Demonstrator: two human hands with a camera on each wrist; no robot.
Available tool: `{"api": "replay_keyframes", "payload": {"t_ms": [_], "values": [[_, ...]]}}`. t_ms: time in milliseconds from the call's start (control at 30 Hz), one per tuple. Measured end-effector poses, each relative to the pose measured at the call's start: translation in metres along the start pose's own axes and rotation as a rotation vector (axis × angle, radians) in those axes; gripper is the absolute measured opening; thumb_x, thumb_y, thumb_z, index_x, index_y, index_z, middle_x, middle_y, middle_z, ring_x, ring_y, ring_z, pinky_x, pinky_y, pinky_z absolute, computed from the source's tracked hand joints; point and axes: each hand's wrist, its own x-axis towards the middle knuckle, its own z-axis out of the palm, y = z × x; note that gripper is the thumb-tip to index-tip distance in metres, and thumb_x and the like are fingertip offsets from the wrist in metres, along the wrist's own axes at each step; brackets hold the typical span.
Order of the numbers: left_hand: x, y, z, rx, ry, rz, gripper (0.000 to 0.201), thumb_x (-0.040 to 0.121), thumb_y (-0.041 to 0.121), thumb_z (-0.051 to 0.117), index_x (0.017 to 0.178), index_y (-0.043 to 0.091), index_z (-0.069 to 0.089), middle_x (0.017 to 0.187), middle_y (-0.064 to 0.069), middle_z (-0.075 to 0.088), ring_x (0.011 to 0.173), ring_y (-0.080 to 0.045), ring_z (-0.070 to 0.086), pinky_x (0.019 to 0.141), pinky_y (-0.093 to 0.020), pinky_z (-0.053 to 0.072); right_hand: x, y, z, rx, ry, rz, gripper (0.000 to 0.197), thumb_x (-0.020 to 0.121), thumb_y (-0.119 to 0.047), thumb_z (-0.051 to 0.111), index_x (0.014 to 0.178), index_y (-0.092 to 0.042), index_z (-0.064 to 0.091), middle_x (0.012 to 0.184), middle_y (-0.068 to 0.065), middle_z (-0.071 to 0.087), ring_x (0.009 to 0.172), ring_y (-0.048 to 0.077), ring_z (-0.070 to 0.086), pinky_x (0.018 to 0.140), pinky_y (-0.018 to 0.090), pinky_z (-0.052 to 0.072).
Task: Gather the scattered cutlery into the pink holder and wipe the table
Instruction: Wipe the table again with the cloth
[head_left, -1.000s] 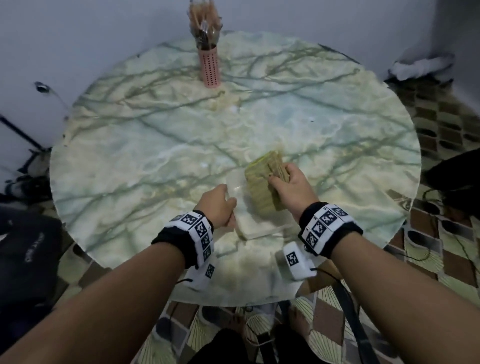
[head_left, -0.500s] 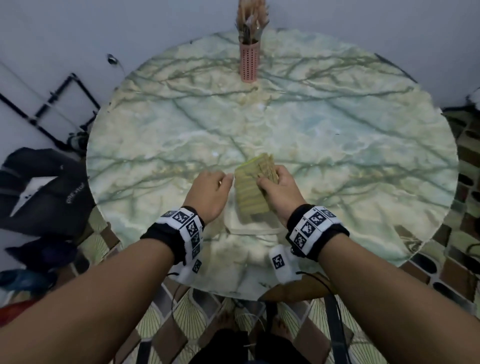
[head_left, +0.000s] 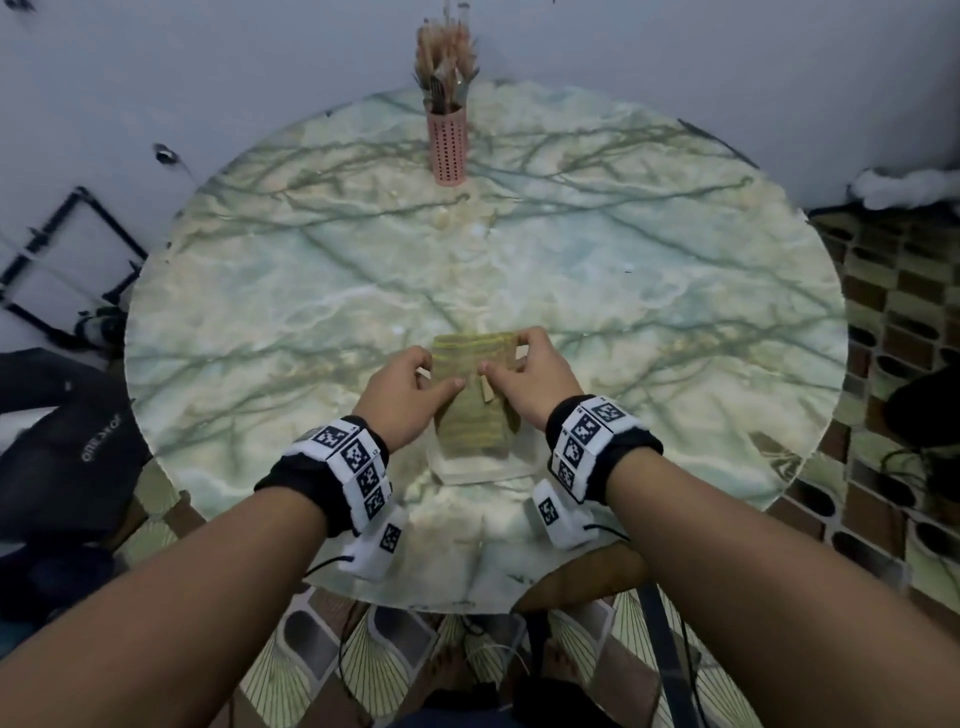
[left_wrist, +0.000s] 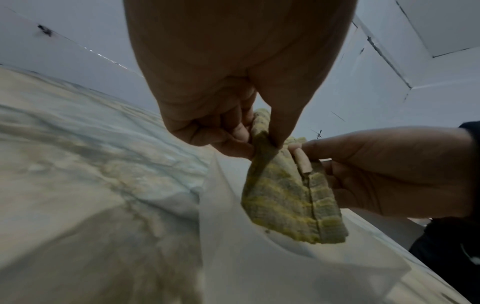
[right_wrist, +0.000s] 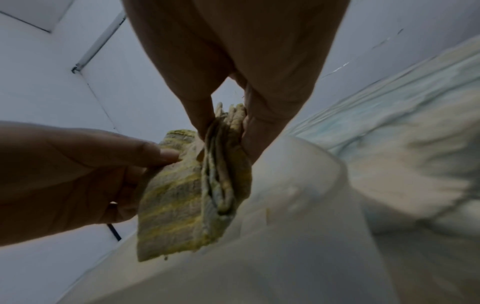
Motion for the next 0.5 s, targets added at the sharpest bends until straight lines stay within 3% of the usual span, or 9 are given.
{"api": "replay_keyframes", "payload": {"t_ms": [100,200,300,433,500], "values": [[0.003,0.000,0.000,0.061,-0.013,0.004,0.032,0.084,0.041,0.078,0.103,0.021,0.061,0.074,-0.002,0.072,0.065,-0.017,0.064,0.060,-0.031,0.046,-0.004,0.001,0.000,-0.066,0.037,0.007,0.040,0.090,-0.037,0.072,0.118,-0.021,0.049,0.095,0.001,0.071,0.081,0.016,0.068,0.065,0.025,0.049],[0.003,0.003,0.000,0.211,-0.021,0.044,0.031,0.081,0.036,0.082,0.096,0.021,0.059,0.078,0.000,0.071,0.069,-0.016,0.064,0.059,-0.029,0.043,-0.003,0.005,0.000,-0.266,0.014,-0.019,0.052,0.091,-0.044,0.068,0.133,-0.019,0.049,0.108,0.006,0.071,0.098,0.023,0.067,0.078,0.029,0.050],[-0.001,0.004,0.000,0.268,-0.005,0.053,0.036,0.078,0.027,0.085,0.102,0.019,0.060,0.081,0.001,0.069,0.077,-0.017,0.065,0.068,-0.032,0.050,-0.005,0.006,-0.004,-0.473,-0.013,-0.093,0.056,0.095,-0.041,0.064,0.142,-0.015,0.048,0.119,0.011,0.069,0.109,0.030,0.065,0.092,0.037,0.052],[-0.005,0.000,0.000,0.289,-0.015,0.094,0.027,0.081,0.015,0.079,0.101,0.017,0.061,0.080,0.002,0.068,0.074,-0.016,0.064,0.066,-0.031,0.051,-0.011,0.017,-0.011,-0.628,0.065,-0.267,0.041,0.096,-0.029,0.063,0.135,-0.017,0.055,0.123,0.008,0.058,0.115,0.028,0.057,0.094,0.043,0.050],[-0.007,0.000,0.001,0.314,-0.012,0.121,0.020,0.081,0.012,0.077,0.095,0.016,0.064,0.079,0.002,0.066,0.074,-0.018,0.063,0.066,-0.032,0.050,-0.015,0.022,-0.013,-0.682,0.076,-0.261,0.040,0.095,-0.025,0.064,0.133,-0.017,0.056,0.125,0.009,0.052,0.115,0.028,0.052,0.093,0.042,0.050]]}}
